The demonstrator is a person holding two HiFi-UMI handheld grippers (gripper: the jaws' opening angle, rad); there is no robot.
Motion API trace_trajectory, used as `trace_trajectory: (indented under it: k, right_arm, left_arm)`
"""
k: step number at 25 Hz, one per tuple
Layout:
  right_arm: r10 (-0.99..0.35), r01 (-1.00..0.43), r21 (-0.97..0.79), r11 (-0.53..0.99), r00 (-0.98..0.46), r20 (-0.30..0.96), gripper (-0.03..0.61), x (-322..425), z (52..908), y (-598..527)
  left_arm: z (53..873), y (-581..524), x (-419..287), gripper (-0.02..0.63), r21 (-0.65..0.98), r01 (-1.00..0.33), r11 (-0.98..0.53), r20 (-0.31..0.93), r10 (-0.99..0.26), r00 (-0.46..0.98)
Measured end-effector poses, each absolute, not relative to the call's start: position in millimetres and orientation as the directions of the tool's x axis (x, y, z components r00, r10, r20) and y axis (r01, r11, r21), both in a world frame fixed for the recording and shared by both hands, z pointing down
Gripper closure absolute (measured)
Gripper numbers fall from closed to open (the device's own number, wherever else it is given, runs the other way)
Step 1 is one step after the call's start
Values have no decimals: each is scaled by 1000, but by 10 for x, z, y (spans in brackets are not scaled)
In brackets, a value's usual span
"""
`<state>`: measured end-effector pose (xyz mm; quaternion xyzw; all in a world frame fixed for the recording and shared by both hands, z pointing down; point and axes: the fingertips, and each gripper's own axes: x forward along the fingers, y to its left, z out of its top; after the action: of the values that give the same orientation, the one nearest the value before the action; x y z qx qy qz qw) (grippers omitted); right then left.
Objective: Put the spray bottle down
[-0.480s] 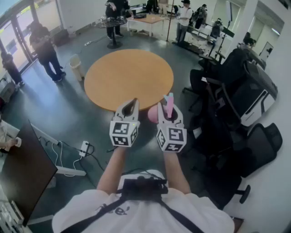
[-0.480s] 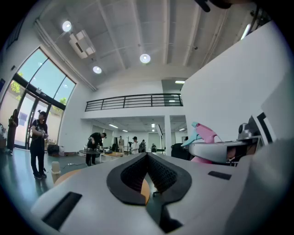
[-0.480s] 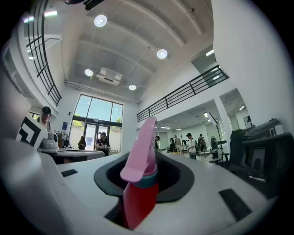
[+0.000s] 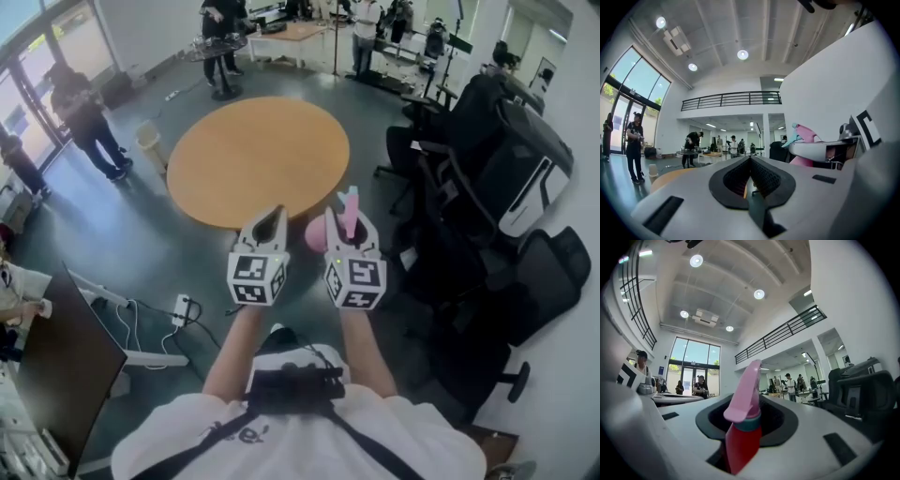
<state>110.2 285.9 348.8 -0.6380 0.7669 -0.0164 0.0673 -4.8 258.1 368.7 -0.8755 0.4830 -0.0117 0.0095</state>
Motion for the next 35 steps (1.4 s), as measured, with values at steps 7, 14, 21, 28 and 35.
trace_trajectory:
  k: [7, 14, 21, 28, 35]
  right_arm:
    - [-982, -973, -128, 191, -187, -38, 433, 1067, 3631, 2552]
    - [-987, -982, -102, 161, -160, -27, 433, 1185, 3638, 1821]
    - [-987, -985, -66, 161, -159, -34, 433, 1167, 3509, 781]
    - [-987, -986, -48, 162, -163, 10, 433, 910, 3581, -238]
    - [-989, -988, -50, 147, -148, 26, 433, 786, 3668, -926]
  left_arm:
    - [3768, 2238, -110, 601, 2, -860, -511, 12, -859, 511]
    - [3675, 1451, 187, 601, -19, -836, -549, -7, -836, 549]
    - [3557, 362, 165, 601, 18, -846, -533, -40, -846, 532]
    - [3516, -668, -91, 601, 47, -848, -528, -39, -849, 527]
    - [3680, -1308, -214, 601, 45, -839, -542, -12, -840, 542]
